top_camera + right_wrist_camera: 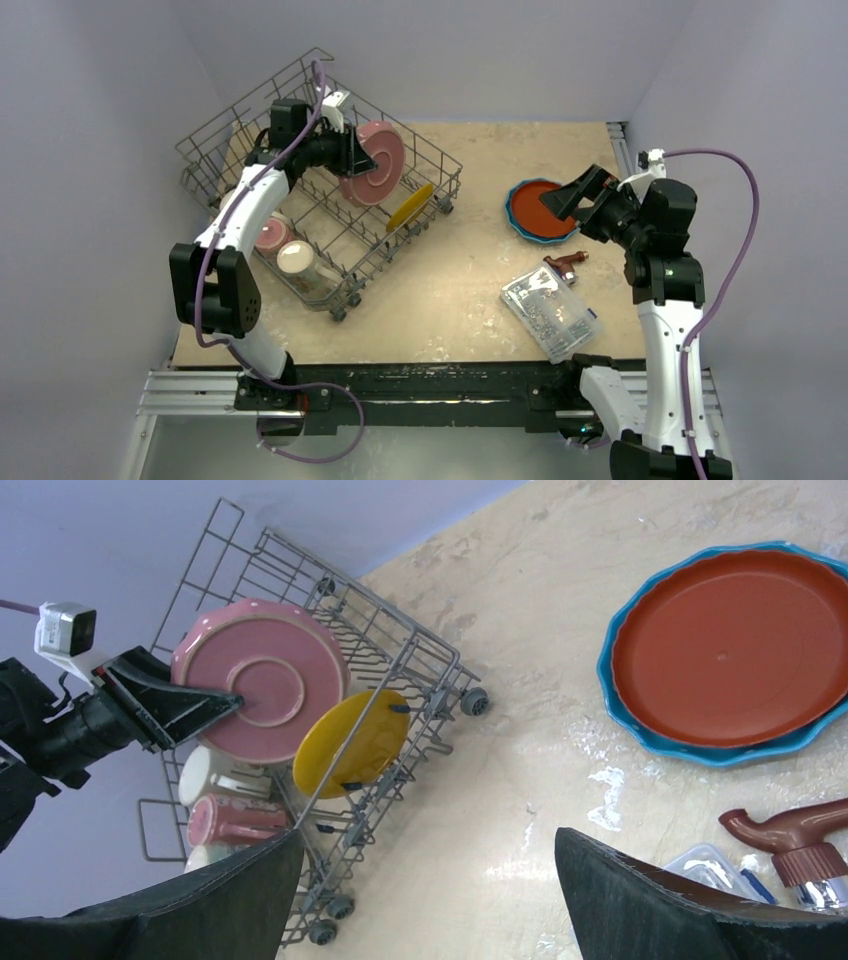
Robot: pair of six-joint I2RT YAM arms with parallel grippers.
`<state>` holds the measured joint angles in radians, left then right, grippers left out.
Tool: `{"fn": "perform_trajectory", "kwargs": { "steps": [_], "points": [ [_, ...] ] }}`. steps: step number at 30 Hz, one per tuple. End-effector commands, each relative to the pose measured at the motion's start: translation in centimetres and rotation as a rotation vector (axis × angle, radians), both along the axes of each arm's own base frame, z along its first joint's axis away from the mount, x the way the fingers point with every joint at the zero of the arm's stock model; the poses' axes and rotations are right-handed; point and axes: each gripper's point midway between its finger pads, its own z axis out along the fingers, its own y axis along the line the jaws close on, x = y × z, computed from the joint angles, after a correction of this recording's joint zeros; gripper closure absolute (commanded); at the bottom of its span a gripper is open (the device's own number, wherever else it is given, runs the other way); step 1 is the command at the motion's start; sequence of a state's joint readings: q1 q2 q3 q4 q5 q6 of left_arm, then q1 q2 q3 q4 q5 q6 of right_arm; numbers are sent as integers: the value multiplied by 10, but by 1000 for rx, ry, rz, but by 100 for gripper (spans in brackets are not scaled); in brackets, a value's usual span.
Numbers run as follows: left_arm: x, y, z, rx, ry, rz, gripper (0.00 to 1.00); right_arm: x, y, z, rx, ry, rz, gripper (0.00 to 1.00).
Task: Load the mixed dishes into the dish rack
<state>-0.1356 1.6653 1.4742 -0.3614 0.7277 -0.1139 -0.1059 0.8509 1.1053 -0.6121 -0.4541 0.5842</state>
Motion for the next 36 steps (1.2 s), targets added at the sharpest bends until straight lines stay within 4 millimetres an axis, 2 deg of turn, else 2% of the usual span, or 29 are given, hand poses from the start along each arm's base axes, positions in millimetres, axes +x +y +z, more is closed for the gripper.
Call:
{"fn": "perform_trajectory", "kwargs": {
  "steps": [1,12,21,31,35,36],
  "points": [
    [11,-9,47,-69,-151,-48,100,3,3,10,8,-47,19,1],
    [21,-8,24,-45,-104,-30,100,4,4,5,6,-38,22,1],
    [15,-15,18,26,-150,-31,100,5,5,0,12,-30,28,1],
    [14,-21,9,61,-146,-38,81,3,5,-2,11,-27,31,1],
    [15,-22,11,71,-153,-27,100,3,5,-3,10,-24,34,1],
    [15,-20,14,74,-157,-18,100,3,5,-4,9,-24,34,1]
  ]
}}
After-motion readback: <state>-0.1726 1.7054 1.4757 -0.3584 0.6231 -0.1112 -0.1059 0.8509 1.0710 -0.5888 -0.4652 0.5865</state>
